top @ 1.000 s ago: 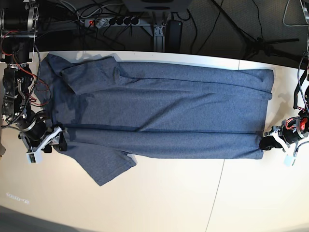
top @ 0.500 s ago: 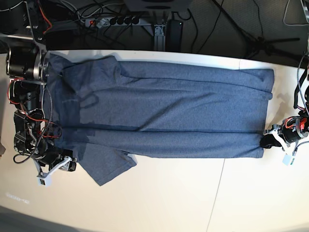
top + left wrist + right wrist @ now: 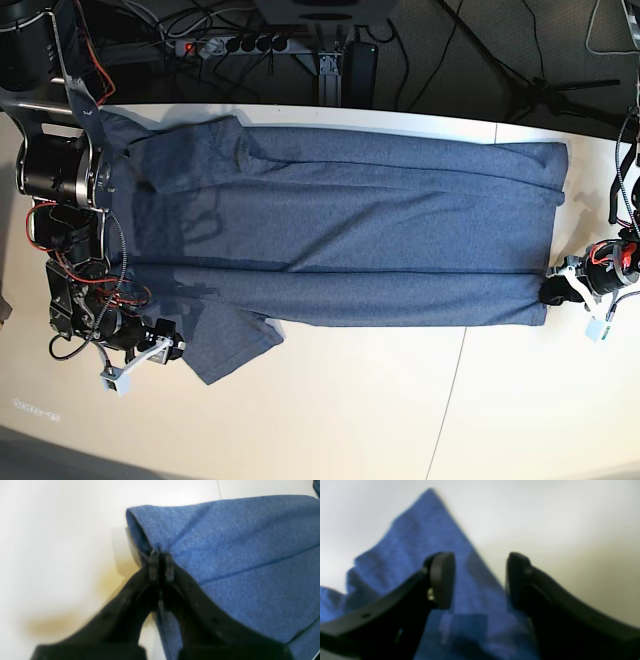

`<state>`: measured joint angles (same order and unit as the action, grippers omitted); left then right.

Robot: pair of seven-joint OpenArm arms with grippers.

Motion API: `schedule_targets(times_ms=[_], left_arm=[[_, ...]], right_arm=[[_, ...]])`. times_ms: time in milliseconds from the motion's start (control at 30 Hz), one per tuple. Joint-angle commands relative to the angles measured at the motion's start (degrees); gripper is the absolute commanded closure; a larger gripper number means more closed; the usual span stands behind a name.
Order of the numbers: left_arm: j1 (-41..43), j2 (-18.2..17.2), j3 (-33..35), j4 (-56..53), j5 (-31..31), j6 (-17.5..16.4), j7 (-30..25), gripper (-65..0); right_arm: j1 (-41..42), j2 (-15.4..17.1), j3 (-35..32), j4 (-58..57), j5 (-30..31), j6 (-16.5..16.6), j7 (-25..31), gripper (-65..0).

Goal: Fold the T-shirt properly
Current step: 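Release and regrasp the sleeve area with the right gripper, then pull the grasped sleeve with the right gripper over the folded body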

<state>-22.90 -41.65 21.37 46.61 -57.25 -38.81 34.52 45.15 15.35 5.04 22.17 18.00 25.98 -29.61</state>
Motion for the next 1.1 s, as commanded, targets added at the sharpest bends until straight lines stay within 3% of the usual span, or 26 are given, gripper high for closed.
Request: schedule_targets(times_ms=[0, 200, 433, 533, 633, 667, 933, 1067], left_arm=[[-1.6, -1.4, -0.5, 0.7, -0.7, -1.2, -0.8, 0.0], [-1.6, -1.4, -0.5, 0.7, -0.7, -1.2, -0.8, 0.0], [-1.6, -1.4, -0.5, 0.7, -0.7, -1.2, -0.8, 0.0], [-1.6, -1.4, -0.5, 0.7, -0.7, -1.2, -0.9, 0.0], [-1.6, -1.4, -0.5, 0.7, -0.7, -1.2, -0.9, 0.0], [-1.6, -1.4, -0.5, 0.7, -0.7, -1.2, -0.9, 0.0], [-1.7, -1.4, -0.5, 0.7, -0.5, -1.2, -1.5, 0.0], [-1.7, -1.2, -0.5, 0.7, 3.8, -1.2, -3.5, 0.0]], right_arm=[[1.3, -0.7, 0.1, 0.4, 0.2, 5.4, -1.5, -34.3], [1.3, -3.2, 0.1, 0.4, -1.3, 5.4, -1.7, -34.3], [1.4, -3.5, 0.1, 0.4, -4.4, 5.4, -1.5, -34.0], [1.3, -3.5, 0.1, 0.4, -7.0, 5.4, -0.1, -23.3], [1.3, -3.5, 0.1, 0.6, -10.6, 5.4, 3.6, -3.8], [1.3, -3.5, 0.1, 0.6, -11.9, 5.4, 4.5, 0.0], [0.4, -3.4, 0.1, 5.5, -14.6, 5.5, 5.2, 0.0], [-2.4, -2.6, -0.6, 13.5, -14.5, 6.4, 5.2, 0.0]])
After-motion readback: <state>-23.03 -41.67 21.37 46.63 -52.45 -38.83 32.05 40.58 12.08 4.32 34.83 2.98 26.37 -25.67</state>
